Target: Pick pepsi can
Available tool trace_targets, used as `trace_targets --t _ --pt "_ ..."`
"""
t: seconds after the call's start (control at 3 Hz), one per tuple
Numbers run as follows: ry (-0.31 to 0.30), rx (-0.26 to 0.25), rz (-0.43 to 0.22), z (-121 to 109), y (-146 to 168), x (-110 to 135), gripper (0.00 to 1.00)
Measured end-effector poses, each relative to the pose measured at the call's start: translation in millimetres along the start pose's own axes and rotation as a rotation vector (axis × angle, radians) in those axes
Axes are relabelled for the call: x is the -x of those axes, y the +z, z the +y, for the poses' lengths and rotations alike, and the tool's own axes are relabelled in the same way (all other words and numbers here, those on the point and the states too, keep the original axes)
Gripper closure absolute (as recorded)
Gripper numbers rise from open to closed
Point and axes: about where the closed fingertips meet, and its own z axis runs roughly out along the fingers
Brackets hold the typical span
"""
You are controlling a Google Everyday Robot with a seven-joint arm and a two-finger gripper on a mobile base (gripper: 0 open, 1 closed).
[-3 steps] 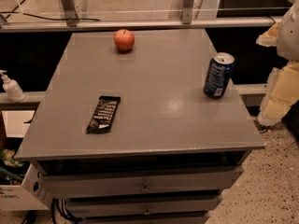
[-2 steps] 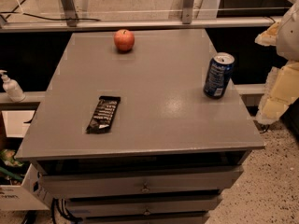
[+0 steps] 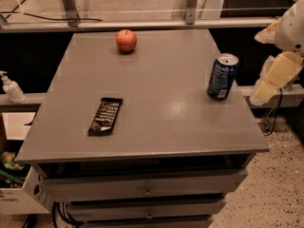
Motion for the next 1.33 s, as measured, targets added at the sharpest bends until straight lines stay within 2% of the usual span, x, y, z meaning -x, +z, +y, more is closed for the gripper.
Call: trace_targets --t 0.33,0.67,1.33 --pt "0.032 -0.004 -0.065 -31.0 17.6 -5.3 0.00" --pt "0.048 -0.005 -0.126 -47.1 35.4 -10.0 0.00" --pt "0.061 0.010 -0.208 -53.0 71.4 -17.3 0.00"
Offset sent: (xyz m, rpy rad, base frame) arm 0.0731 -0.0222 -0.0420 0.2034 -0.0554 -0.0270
